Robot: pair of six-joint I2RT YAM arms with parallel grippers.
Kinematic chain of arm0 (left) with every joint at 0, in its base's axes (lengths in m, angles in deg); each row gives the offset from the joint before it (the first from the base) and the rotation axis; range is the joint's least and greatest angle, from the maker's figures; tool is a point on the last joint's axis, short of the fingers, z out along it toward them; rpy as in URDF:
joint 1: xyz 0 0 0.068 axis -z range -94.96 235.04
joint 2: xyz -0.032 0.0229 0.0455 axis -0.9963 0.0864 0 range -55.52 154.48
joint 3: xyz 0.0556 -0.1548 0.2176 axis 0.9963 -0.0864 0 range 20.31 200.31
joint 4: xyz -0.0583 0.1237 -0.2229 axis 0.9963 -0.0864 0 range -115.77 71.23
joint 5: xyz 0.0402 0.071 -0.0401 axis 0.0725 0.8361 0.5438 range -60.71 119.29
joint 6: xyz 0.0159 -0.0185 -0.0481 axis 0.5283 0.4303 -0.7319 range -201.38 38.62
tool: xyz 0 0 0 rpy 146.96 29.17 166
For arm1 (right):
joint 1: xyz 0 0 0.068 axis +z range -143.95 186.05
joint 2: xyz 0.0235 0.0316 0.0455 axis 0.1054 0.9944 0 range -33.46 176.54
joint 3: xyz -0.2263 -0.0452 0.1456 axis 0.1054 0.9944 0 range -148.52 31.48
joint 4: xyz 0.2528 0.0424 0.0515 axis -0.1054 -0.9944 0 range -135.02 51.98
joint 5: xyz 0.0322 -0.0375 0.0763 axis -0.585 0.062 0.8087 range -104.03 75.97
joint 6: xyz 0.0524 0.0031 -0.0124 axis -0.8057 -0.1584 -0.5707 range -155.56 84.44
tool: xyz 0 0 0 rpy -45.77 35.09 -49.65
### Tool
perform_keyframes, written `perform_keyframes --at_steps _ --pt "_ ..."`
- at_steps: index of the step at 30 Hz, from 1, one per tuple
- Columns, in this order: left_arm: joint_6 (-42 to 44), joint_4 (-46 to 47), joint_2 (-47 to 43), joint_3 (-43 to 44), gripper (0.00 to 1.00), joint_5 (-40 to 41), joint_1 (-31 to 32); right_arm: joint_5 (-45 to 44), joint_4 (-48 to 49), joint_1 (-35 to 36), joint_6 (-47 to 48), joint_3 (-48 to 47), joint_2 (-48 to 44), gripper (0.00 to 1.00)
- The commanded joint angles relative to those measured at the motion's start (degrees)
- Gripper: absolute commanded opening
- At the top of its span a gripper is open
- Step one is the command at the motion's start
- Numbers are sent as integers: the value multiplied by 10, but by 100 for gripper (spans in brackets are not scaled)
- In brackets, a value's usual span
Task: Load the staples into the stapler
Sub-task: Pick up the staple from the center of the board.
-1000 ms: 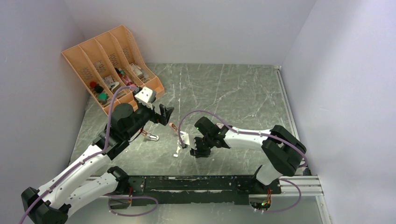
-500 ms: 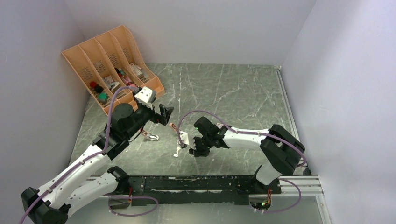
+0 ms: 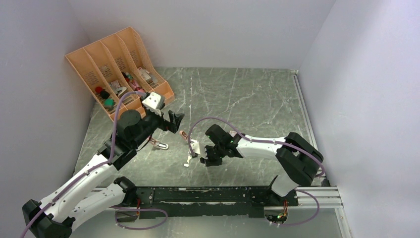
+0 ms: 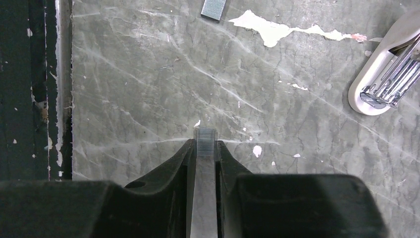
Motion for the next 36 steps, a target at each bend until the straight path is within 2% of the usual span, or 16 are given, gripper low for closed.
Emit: perform_keyframes --at_steps 1,15,22,29,36 --pt "-15 12 -6 -5 100 5 -5 -15 -18 1 -3 7 -3 20" --pt "-87 -18 -62 2 98 64 -6 -1 0 0 -17 10 -80 19" --pt "-213 -24 -76 -19 94 52 -6 -4 -9 0 -20 12 -132 15" --pt "-281 -19 -75 -40 90 -28 -6 -20 -22 0 -18 -6 -198 15" --pt "-368 24 -35 -72 81 -142 -3 -72 -28 0 -2 -24 -246 15"
